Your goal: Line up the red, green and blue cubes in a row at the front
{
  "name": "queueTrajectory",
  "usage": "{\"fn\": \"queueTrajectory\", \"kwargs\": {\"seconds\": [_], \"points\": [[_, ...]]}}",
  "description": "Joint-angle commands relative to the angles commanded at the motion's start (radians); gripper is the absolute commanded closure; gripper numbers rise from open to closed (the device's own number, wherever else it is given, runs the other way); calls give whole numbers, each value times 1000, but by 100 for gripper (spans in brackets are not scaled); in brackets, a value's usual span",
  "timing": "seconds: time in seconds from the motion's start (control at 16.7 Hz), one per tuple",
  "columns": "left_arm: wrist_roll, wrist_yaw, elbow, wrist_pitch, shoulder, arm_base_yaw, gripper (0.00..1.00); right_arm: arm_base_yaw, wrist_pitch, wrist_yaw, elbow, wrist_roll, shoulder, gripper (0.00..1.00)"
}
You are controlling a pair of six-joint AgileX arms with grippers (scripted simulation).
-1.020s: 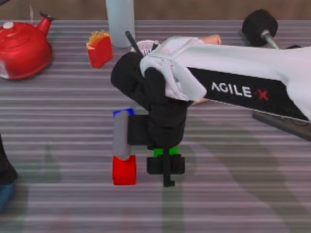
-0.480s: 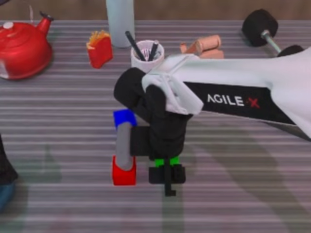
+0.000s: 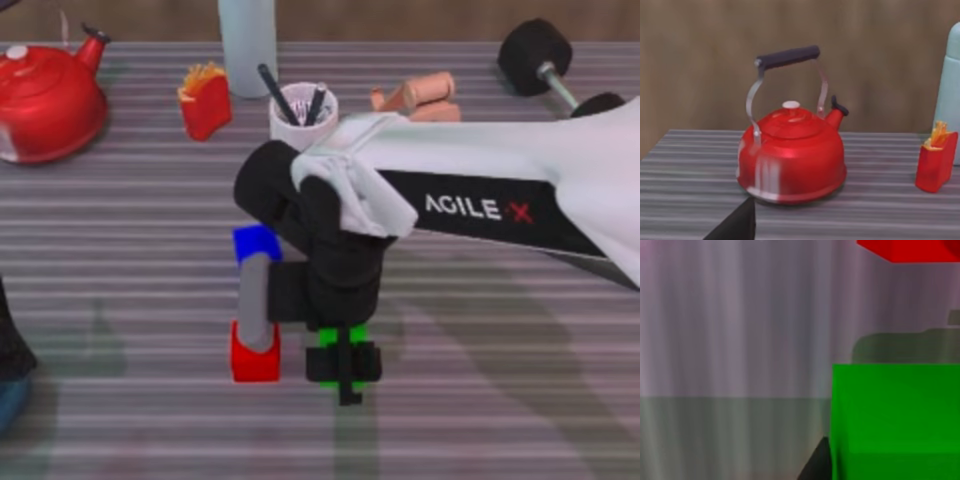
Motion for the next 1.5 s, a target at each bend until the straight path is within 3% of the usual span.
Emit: {"fn": "queueTrajectory", "kwargs": {"seconds": [0.18,0.24,0.78,1.2,1.5], "points": [[0,0,0,0,0,0,0,0,0,0,0,0,0,2],[0,0,0,0,0,0,0,0,0,0,0,0,0,0],[0,0,0,0,0,0,0,-1,-4,0,4,-1,-1,0],[0,0,0,0,0,0,0,6,-224,-1,164,-3,-54,0],[0,0,0,0,0,0,0,1,-242,-1,179,-3,-60,0]]}}
